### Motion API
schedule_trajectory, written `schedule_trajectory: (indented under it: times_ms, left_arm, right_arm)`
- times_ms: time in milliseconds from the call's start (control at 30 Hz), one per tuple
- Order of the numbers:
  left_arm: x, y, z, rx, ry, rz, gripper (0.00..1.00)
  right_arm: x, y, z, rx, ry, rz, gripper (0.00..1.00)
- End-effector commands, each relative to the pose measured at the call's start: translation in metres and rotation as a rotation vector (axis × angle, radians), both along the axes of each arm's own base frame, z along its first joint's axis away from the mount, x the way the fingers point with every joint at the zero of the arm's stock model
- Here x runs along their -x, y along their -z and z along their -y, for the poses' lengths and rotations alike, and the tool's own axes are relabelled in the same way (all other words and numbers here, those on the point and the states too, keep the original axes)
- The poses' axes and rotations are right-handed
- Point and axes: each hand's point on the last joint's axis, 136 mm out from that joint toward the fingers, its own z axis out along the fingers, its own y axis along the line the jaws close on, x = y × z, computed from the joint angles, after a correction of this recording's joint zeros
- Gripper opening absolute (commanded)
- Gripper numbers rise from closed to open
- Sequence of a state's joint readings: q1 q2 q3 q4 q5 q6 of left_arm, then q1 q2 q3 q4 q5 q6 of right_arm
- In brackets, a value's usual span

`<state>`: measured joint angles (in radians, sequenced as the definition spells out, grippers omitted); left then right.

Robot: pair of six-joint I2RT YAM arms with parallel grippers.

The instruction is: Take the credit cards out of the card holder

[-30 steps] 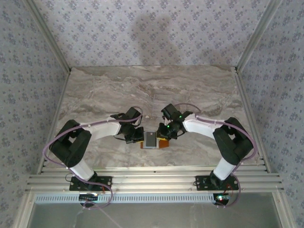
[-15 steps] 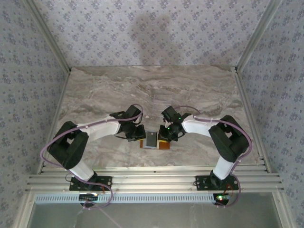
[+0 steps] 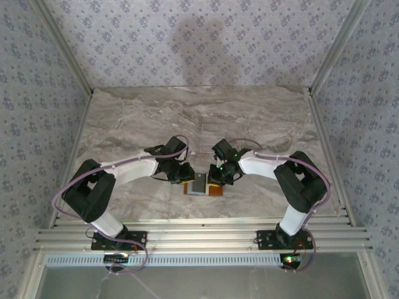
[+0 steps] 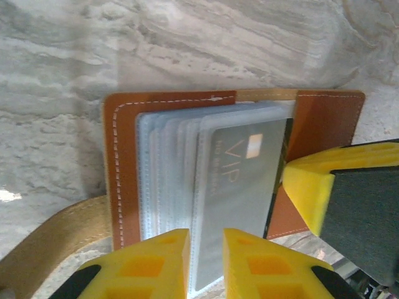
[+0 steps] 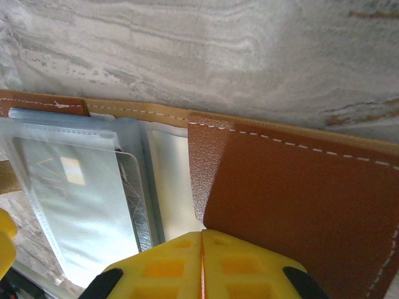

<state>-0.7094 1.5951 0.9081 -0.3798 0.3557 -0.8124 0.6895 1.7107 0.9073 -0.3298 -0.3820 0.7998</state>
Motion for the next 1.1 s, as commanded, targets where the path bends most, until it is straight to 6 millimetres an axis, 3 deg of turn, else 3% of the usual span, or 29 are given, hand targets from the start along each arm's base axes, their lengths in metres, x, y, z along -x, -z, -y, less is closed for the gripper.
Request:
schedule_trajectory:
  times_ms: [0,133,367,800,1067]
  left_arm:
    - [0.003,0.0,0.008,0.042,0.039,0.006,0.24]
    - [0.006,0.011,0.006,0.024,0.047,-0.014,0.25]
    - [0.013,0.03,-0.017,-0.103,0.044,-0.034,0.2]
    - [0.017,0.045,-0.021,-0.135,0.038,-0.072,0.15]
    - [0.02,0.053,-0.024,-0.154,0.038,-0.093,0.15]
  right_arm:
    - [0.005,0.003,0.005,0.037,-0.013,-0.008,0.09]
    - [0.004,0.002,0.004,0.035,-0.013,-0.007,0.09]
    - [0.004,0.001,0.003,0.018,-0.014,0.001,0.09]
    - [-0.003,-0.017,-0.014,-0.158,-0.004,0.084,0.2]
    - [-0.007,-0.023,-0.021,-0.26,0.016,0.092,0.2]
